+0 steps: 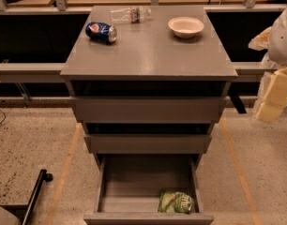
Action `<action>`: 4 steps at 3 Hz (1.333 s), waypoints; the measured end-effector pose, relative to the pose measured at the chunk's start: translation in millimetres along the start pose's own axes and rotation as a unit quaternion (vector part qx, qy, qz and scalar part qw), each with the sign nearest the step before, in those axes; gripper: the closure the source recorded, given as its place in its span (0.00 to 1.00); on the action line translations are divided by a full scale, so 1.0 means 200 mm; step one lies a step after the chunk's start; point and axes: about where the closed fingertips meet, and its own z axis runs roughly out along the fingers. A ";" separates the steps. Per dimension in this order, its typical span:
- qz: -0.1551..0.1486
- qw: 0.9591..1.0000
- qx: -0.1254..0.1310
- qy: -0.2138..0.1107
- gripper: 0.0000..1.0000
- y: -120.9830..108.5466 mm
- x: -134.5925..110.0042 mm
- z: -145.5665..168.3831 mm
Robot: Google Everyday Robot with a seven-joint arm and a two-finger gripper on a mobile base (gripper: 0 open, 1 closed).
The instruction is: Pick green jalapeno chip bag from bottom drawer and place on counter
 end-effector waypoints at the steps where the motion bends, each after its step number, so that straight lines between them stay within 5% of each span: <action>1: 0.000 1.000 0.000 0.000 0.00 0.00 0.00 0.00; 4: -0.014 0.993 -0.048 -0.106 0.00 0.08 0.16 0.33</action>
Offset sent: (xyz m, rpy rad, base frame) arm -0.0122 -0.0237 -0.0362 0.1474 0.0723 0.0142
